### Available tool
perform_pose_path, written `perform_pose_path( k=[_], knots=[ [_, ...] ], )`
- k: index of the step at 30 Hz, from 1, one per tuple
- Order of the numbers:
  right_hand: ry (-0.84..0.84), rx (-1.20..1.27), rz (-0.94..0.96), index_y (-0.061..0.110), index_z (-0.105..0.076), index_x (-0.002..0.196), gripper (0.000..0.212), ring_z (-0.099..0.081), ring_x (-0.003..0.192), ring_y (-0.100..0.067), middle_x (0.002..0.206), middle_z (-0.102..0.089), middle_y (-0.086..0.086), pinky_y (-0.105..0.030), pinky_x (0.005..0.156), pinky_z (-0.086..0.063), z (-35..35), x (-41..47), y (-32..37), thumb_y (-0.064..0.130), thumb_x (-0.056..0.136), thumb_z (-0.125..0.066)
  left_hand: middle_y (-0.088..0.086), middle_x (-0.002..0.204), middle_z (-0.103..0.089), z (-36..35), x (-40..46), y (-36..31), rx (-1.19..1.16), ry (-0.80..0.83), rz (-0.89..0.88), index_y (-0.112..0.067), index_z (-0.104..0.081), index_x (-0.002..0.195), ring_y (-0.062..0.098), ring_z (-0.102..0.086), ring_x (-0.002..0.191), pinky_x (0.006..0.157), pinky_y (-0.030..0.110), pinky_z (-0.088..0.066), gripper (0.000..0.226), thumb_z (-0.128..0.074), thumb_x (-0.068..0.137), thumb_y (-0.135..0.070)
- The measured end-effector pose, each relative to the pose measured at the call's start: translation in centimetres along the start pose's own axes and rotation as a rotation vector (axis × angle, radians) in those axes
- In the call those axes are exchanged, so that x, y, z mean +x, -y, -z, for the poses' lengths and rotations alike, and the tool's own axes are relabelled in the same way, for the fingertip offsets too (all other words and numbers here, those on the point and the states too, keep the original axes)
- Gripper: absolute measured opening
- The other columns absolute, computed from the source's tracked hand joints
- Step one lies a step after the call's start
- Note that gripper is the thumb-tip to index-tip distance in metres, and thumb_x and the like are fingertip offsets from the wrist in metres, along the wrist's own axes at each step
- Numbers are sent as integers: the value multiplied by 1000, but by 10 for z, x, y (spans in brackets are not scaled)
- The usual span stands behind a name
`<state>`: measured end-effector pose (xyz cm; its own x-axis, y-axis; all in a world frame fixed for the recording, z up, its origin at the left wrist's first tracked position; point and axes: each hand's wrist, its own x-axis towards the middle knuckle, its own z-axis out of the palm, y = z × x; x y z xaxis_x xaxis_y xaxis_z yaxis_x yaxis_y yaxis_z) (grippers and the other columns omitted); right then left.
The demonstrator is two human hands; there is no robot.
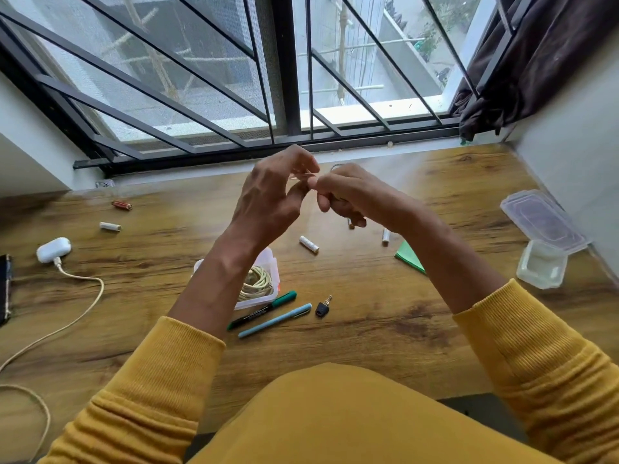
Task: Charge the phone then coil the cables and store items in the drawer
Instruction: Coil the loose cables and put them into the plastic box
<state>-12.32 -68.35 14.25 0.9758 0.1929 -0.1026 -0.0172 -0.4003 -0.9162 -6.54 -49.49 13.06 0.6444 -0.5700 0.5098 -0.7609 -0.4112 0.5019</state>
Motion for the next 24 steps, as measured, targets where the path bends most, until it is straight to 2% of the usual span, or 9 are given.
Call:
perform_pose_path(
  k=[3,7,9,12,15,20,24],
  knots=[
    [157,145,-66,17,-53,69,40,-29,51,-17,58,-36,0,-29,50,-27,8,-6,2,29,106,-55,-3,104,-73,-2,-2,1,-18,6,-50,-11,-68,112,11,-69,100,88,43,-58,16,-72,97,-13],
    [291,282,-159,18,-45,69,42,-23,47,-13,57,-30,1,-23,46,-24,15,-13,2,26,111,-47,-6,106,-76,-6,-9,-1,-72,13,-77,-14,-72,112,6,-70,103,91,36,-57,15,-74,97,-16],
    [341,367,-183,17,-43,69,43,-21,44,-11,54,-28,4,-22,44,-24,15,-16,0,25,111,-43,-9,107,-76,-10,-12,2,-90,12,-61,-16,-75,112,6,-71,104,92,37,-59,16,-75,96,-14],
    [406,449,-158,16,-41,70,39,-18,43,-11,52,-25,4,-24,45,-21,7,-18,-2,26,107,-44,-6,113,-79,-16,-14,7,-154,21,29,-18,-79,114,10,-74,109,95,41,-61,21,-69,96,-15],
    [458,487,-128,15,-40,69,36,-16,43,-12,51,-20,3,-27,46,-19,-3,-18,-2,26,103,-43,-3,120,-79,-21,-16,11,-151,-26,109,-21,-81,116,8,-73,114,96,40,-62,28,-66,94,-10],
    [549,521,-94,14,-43,70,36,-14,43,-17,51,-17,-3,-28,45,-23,-4,-18,-4,21,106,-40,-2,116,-80,-21,-17,11,-149,-56,44,-16,-82,113,10,-76,109,87,41,-63,26,-65,96,-7],
    [653,519,-48,12,-42,72,34,-16,42,-19,48,-19,-4,-36,47,-21,1,-16,-1,18,105,-37,0,108,-81,-18,-19,12,-171,-89,-7,-12,-82,112,11,-78,99,84,39,-64,21,-69,98,-4]
  ],
)
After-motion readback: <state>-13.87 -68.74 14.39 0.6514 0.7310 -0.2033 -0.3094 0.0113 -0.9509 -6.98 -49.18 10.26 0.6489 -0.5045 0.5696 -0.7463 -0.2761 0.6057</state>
